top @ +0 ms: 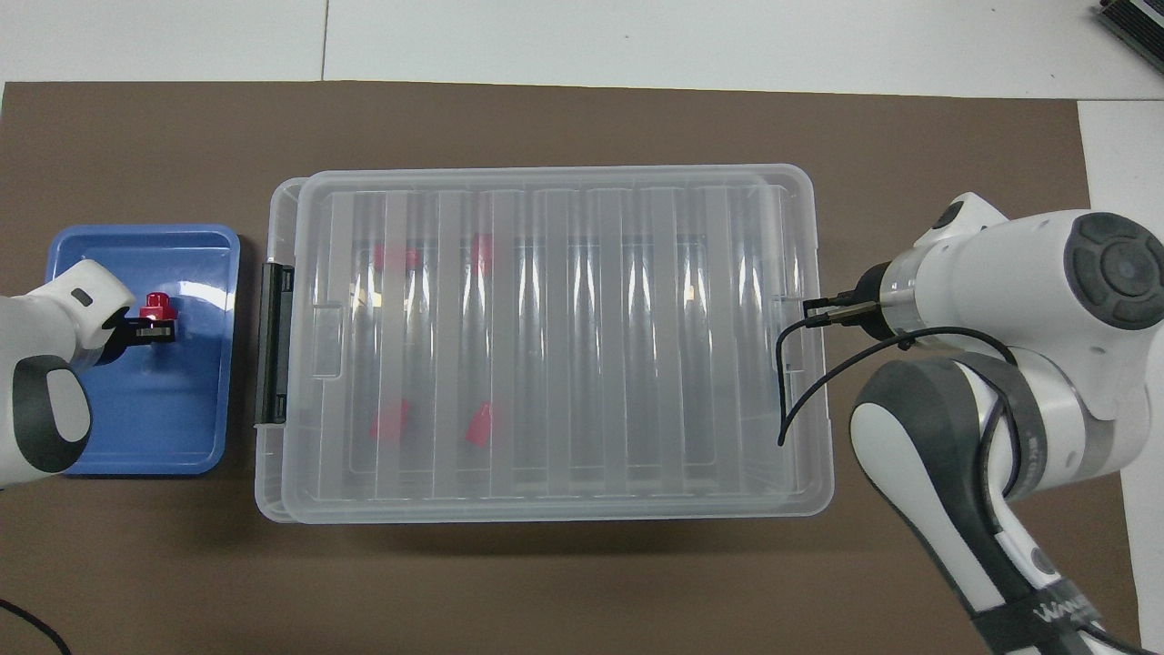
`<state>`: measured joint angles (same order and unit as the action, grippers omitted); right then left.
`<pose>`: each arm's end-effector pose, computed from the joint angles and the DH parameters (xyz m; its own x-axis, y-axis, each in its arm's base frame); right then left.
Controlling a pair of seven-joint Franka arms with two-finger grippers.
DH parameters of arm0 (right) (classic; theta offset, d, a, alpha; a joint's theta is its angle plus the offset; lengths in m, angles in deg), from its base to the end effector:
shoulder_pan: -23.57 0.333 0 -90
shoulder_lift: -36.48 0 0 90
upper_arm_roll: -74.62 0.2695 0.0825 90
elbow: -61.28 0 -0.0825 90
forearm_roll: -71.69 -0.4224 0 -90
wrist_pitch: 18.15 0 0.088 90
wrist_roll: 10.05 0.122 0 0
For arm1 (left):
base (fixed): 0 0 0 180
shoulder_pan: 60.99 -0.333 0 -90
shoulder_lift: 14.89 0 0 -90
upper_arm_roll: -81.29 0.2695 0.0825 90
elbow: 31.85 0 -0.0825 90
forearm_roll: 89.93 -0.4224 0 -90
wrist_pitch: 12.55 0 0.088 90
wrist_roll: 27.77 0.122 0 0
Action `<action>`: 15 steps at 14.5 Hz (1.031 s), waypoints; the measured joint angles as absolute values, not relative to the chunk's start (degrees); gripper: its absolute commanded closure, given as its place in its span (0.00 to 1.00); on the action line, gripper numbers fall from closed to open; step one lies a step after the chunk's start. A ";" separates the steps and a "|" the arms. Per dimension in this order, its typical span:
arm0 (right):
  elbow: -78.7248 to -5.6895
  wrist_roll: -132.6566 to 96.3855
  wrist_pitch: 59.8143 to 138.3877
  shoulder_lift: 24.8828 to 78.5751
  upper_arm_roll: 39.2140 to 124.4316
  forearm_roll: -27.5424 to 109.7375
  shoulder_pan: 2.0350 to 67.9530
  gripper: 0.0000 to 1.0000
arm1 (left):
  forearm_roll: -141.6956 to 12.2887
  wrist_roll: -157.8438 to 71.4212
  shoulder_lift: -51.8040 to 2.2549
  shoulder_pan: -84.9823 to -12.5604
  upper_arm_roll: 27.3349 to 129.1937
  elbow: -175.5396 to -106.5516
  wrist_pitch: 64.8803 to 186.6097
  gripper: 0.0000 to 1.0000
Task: Place red block in blue tray from box
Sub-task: 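Slide the lid closed with the right gripper while the left gripper holds, then open the left gripper to release the red block in the tray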
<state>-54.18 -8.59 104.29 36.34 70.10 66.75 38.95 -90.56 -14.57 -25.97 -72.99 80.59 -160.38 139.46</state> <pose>0.5898 0.1180 0.3867 0.9859 0.1163 0.1201 0.1265 -0.9886 -0.0811 0.5702 0.1136 0.2131 0.9770 -0.0465 0.2080 -0.0361 -0.9979 -0.0537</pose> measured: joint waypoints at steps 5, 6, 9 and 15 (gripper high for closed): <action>-54.18 -8.59 104.29 36.34 70.56 66.17 38.98 1.00 | -90.56 -14.57 -27.18 -72.99 80.69 -160.37 140.30 0.00; -54.18 -8.59 104.29 36.34 70.56 66.17 38.98 1.00 | -90.55 -14.57 -27.30 -72.99 80.61 -160.37 140.30 0.00; -54.18 -8.59 104.29 36.34 70.56 66.17 38.98 1.00 | -90.56 -14.57 -27.55 -72.98 80.53 -160.37 140.31 0.00; -53.78 -8.60 104.30 35.98 70.14 66.27 38.60 1.00 | -90.55 -14.57 -25.73 -72.98 80.28 -156.52 132.22 0.00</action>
<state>-53.78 -8.60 104.30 35.98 70.14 66.27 38.60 -90.55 -14.57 -25.73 -72.98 80.28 -156.52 132.22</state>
